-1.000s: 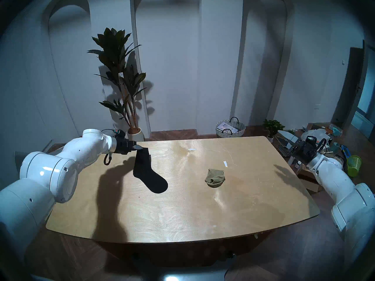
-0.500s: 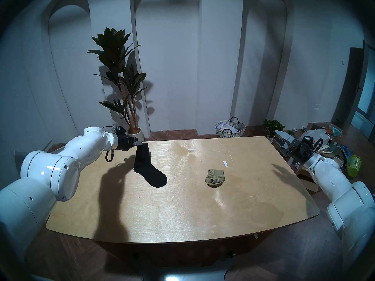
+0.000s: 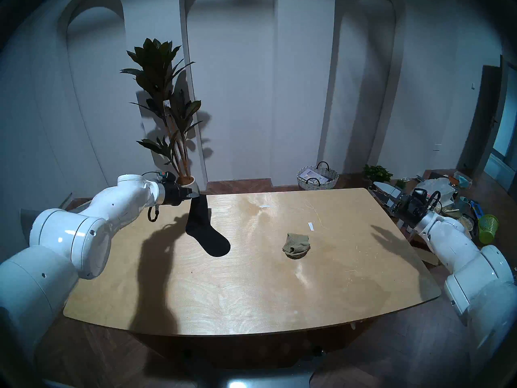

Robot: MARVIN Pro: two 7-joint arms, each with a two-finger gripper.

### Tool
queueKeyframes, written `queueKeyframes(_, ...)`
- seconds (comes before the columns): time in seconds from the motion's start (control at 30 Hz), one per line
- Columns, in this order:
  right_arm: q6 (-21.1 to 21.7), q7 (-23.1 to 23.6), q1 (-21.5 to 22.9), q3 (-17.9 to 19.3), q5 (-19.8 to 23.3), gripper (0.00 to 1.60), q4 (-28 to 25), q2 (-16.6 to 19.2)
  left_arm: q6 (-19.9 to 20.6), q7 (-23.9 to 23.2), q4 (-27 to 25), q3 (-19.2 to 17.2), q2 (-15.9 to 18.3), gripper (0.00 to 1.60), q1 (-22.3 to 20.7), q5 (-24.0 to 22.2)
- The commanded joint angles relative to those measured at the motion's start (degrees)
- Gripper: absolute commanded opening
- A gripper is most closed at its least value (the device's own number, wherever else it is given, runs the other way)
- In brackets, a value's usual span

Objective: Fold socks in half once and place them neatly on the table

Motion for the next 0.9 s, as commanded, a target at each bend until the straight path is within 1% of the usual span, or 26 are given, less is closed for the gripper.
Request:
queueKeyframes(0.0, 1.04, 1.73, 2.67, -0.20, -0.33, 1.60, 0.07, -0.95, -0.62, -1.12, -2.09, -0.33, 0.27, 0.00, -0.34, -0.40)
queueKeyframes(0.2, 0.90, 1.68, 3.23, 0.00, -1.02, 1.60, 0.44, -1.52, -0.85, -2.65, -3.25, -1.21, 0.43, 0.00, 0.76, -1.41)
queueKeyframes(0.37, 0.31, -0.38, 4.40, 1.05, -0.60, 1.60, 1.18, -2.55, -1.75, -3.92, -4.49, -1.70, 0.34, 0.00, 1.96, -1.83)
queueKeyframes(0.4, 0.81, -0.94, 4.68, 1.31, -0.42, 1.60, 1.37, -2.87, -2.13, -4.18, -4.86, -1.72, 0.39, 0.00, 2.18, -1.82)
queueKeyframes(0.53, 0.46, -2.02, 5.19, 1.57, -0.47, 1.60, 1.42, -3.41, -3.15, -4.29, -5.88, -1.37, 0.46, 0.00, 2.86, -1.41)
queueKeyframes(0.63, 0.27, -2.85, 5.37, 1.62, -0.72, 1.60, 1.08, -4.00, -5.01, -3.62, -7.09, -1.43, 0.65, 0.00, 4.07, -1.27)
queueKeyframes(0.77, 0.21, -3.33, 5.29, 1.49, -1.01, 1.60, 0.78, -4.41, -5.83, -3.97, -8.50, -0.42, 0.36, 0.00, 5.30, -0.42)
queueKeyframes(0.87, 0.17, -3.53, 5.27, 1.46, -1.05, 1.60, 0.67, -4.59, -6.14, -3.85, -8.97, -0.39, 0.32, 0.00, 5.85, -0.48)
